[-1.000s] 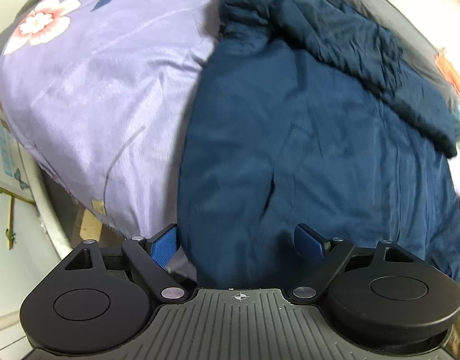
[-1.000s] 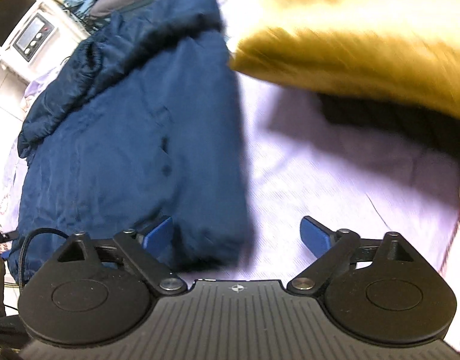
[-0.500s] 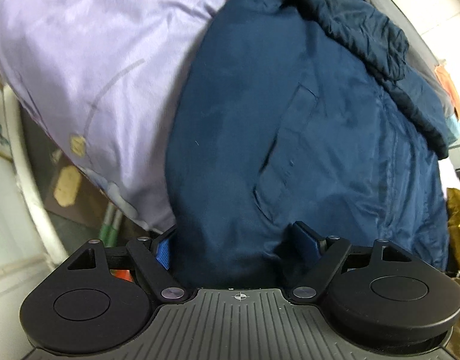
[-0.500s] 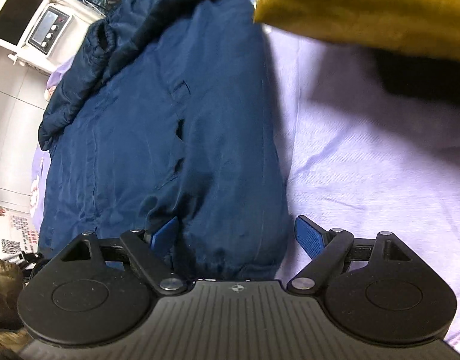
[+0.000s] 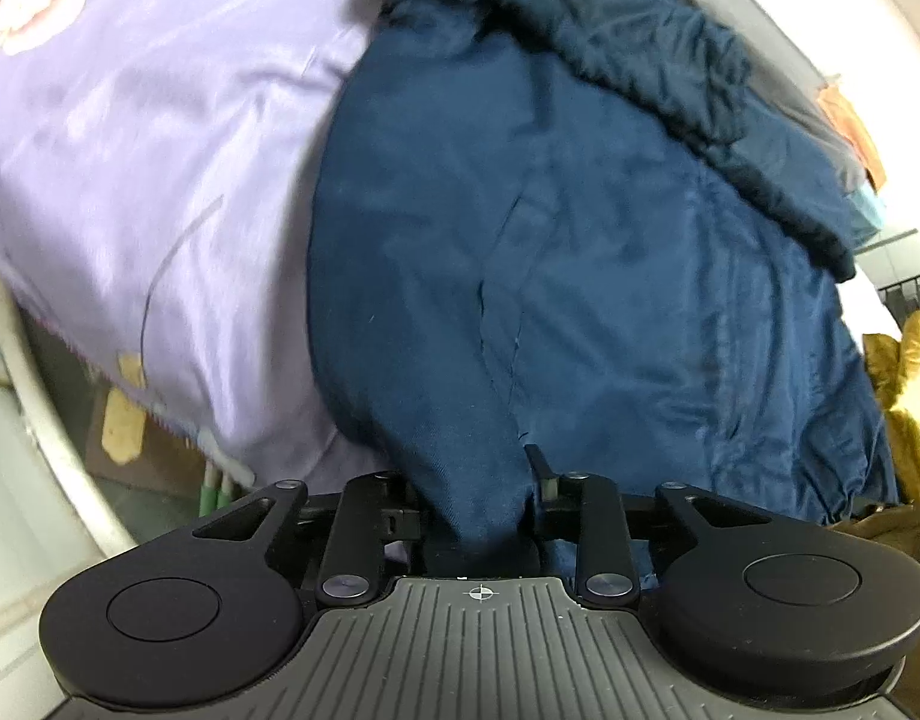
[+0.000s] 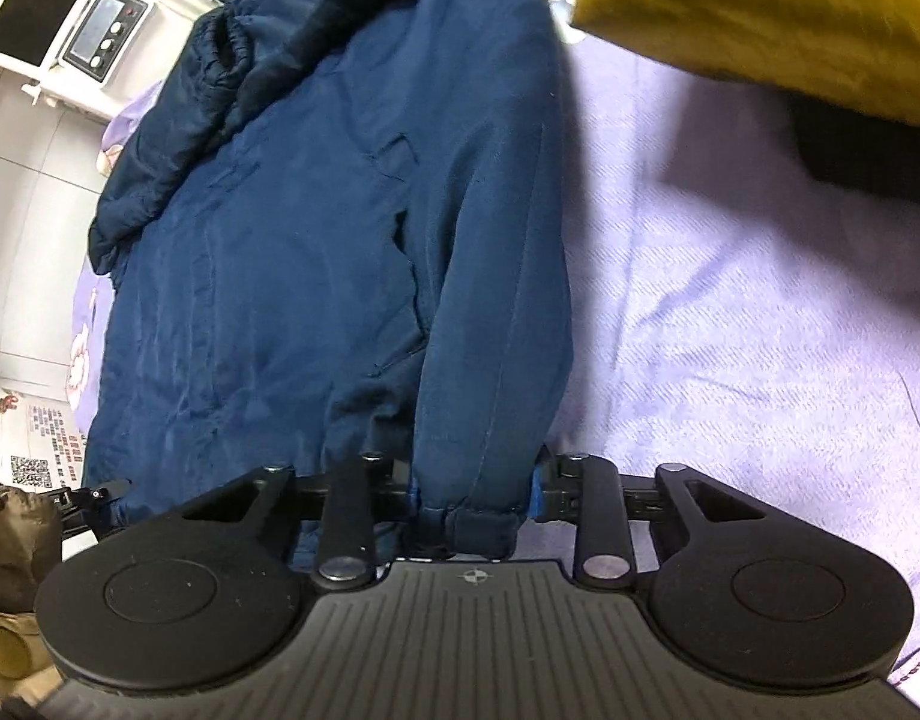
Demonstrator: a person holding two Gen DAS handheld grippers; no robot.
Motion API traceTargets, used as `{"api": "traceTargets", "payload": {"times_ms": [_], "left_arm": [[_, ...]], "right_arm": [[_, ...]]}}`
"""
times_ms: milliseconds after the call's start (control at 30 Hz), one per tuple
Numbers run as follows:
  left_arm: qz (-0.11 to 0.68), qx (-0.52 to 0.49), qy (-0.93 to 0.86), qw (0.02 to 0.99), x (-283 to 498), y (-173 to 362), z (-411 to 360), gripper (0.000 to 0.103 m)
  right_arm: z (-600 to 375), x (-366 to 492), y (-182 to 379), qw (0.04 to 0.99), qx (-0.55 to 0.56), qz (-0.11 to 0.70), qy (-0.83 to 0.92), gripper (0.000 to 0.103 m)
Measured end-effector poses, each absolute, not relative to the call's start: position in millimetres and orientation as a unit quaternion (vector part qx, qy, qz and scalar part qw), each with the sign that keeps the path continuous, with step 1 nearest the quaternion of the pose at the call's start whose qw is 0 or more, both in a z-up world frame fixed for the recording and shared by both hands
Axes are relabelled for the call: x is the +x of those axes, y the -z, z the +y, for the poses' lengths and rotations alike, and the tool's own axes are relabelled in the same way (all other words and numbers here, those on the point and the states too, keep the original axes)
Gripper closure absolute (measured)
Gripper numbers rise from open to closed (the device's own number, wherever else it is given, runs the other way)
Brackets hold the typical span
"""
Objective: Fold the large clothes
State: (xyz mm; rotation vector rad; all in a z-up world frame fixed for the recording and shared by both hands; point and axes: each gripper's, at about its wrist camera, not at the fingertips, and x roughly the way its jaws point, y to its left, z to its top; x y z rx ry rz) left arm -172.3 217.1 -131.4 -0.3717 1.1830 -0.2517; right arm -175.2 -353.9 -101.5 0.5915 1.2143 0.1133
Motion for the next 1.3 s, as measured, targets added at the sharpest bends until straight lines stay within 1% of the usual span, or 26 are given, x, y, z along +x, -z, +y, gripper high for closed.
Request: {"api": "traceTargets", "payload": {"times_ms": [100, 267, 433, 533, 667, 800, 867, 933, 1100, 1233, 1300], "left_arm": [[0.528, -0.169, 0.126, 0.823, -155, 108, 214, 0.025], [0.477, -0.148, 0.144, 0.855, -95, 63, 211, 0.025], [0.437, -0.126, 0.157, 0.877, -13, 22, 211, 0.030], [0.410, -0.126, 0.169, 0.887, 32, -4, 210, 0.030], [0.383, -0.097, 0.170, 0.903, 88, -28, 197, 0.031], [0.389, -0.088, 0.147, 0.905, 142, -19, 186, 0.031], [0.392, -0.063, 0.139, 0.907, 163, -7, 171, 0.031], [0.398, -0.048, 0.131, 0.907, 179, 4, 165, 0.031], [0.425, -0.079, 0.101, 0.896, 219, 33, 163, 0.030], [0.432, -0.068, 0.092, 0.894, 232, 48, 156, 0.030], [0.444, -0.072, 0.088, 0.889, 237, 56, 156, 0.027]], "right_arm": [[-351, -169, 85, 0.787, 0.276, 0.548, -0.067, 0.074], [-349, -141, 42, 0.814, 0.294, 0.492, -0.100, 0.077], [-356, -84, -3, 0.843, 0.290, 0.439, -0.116, 0.078], [-370, -37, -29, 0.853, 0.305, 0.408, -0.115, 0.078], [-379, 20, -55, 0.864, 0.304, 0.386, -0.111, 0.078], [-383, 79, -69, 0.873, 0.294, 0.379, -0.084, 0.078], [-388, 104, -68, 0.873, 0.306, 0.376, -0.061, 0.078], [-393, 126, -63, 0.865, 0.328, 0.378, -0.043, 0.078], [-384, 174, -43, 0.870, 0.288, 0.400, -0.001, 0.078], [-377, 198, -19, 0.867, 0.284, 0.408, 0.034, 0.078], [-370, 207, -10, 0.869, 0.271, 0.411, 0.045, 0.078]]}}
